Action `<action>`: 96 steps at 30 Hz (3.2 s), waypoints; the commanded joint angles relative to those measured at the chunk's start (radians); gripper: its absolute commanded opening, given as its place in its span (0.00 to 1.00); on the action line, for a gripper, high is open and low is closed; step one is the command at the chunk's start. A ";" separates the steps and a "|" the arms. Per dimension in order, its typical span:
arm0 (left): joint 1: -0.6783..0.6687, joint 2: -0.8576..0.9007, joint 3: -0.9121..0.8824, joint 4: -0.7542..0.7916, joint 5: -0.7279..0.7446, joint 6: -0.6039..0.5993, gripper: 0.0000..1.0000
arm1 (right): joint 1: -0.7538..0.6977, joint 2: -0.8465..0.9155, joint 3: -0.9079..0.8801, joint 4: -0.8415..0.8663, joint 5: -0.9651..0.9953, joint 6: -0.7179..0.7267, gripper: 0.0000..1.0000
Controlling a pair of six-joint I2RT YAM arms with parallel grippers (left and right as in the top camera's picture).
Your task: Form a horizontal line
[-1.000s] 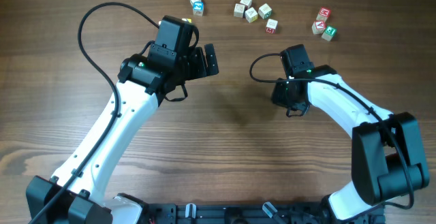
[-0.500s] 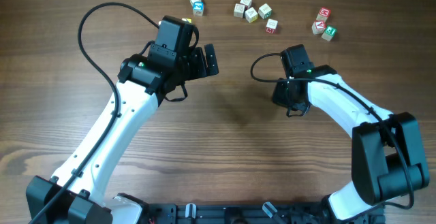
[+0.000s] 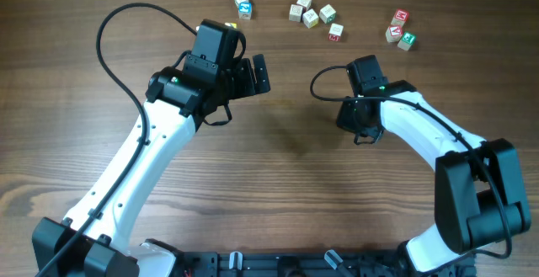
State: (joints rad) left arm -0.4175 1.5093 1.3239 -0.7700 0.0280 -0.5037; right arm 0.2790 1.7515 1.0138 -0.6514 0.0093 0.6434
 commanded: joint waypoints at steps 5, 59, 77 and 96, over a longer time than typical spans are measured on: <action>0.003 0.011 0.002 -0.001 -0.002 -0.010 1.00 | 0.004 0.005 -0.007 -0.008 0.044 0.045 0.07; -0.130 0.388 0.002 0.281 0.041 -0.006 0.11 | -0.266 -0.055 0.156 -0.019 -0.116 -0.201 0.05; -0.130 0.388 0.002 0.282 0.041 -0.006 0.16 | -0.265 0.119 0.156 -0.045 -0.218 0.375 0.04; -0.132 0.388 0.002 0.246 0.049 -0.006 0.38 | -0.216 0.119 0.156 -0.045 -0.163 0.508 0.04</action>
State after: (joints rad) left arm -0.5434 1.8858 1.3239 -0.5232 0.0830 -0.5133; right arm 0.0612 1.8515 1.1805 -0.6979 -0.1814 1.1408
